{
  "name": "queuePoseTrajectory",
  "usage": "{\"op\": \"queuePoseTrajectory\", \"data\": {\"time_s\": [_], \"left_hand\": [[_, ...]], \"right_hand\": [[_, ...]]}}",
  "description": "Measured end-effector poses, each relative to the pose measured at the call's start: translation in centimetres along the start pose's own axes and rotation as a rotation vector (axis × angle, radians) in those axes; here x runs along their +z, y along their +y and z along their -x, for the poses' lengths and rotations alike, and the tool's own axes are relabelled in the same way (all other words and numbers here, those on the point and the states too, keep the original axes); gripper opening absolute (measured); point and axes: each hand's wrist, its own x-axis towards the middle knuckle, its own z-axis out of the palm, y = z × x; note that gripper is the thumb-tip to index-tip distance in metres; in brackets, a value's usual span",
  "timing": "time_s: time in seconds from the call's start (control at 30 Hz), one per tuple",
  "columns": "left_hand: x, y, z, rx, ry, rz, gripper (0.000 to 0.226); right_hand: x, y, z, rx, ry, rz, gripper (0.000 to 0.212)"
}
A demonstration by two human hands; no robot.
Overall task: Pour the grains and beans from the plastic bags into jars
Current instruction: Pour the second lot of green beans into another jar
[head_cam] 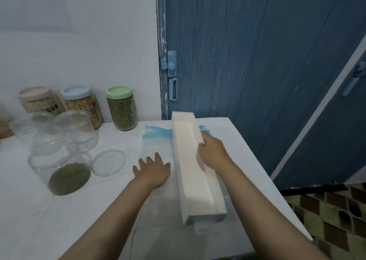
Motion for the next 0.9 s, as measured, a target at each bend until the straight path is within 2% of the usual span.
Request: {"op": "queuePoseTrajectory", "data": {"time_s": [0.13, 0.2, 0.3, 0.6, 0.77, 0.9], "left_hand": [[3.7, -0.1, 1.2, -0.069, 0.029, -0.007, 0.065], [5.3, -0.5, 1.4, -0.069, 0.067, -0.026, 0.066], [6.8, -1.0, 1.4, -0.047, 0.147, -0.062, 0.066], [7.0, -1.4, 2.0, -0.018, 0.197, -0.023, 0.067], [4.9, -1.7, 1.8, -0.016, 0.161, 0.238, 0.070], [2.1, -2.7, 2.5, 0.032, 0.241, 0.433, 0.068]], "right_hand": [[4.2, 0.7, 0.3, -0.001, -0.046, 0.212, 0.036], [5.4, 1.5, -0.1, -0.023, -0.059, 0.387, 0.051], [5.8, 2.9, -0.5, -0.044, -0.086, 0.481, 0.068], [3.0, 6.5, -1.9, 0.052, -0.049, 0.438, 0.068], [2.3, 5.7, -1.7, 0.089, -0.061, 0.439, 0.060], [1.6, 3.8, -0.4, 0.031, 0.021, 0.322, 0.058]]}}
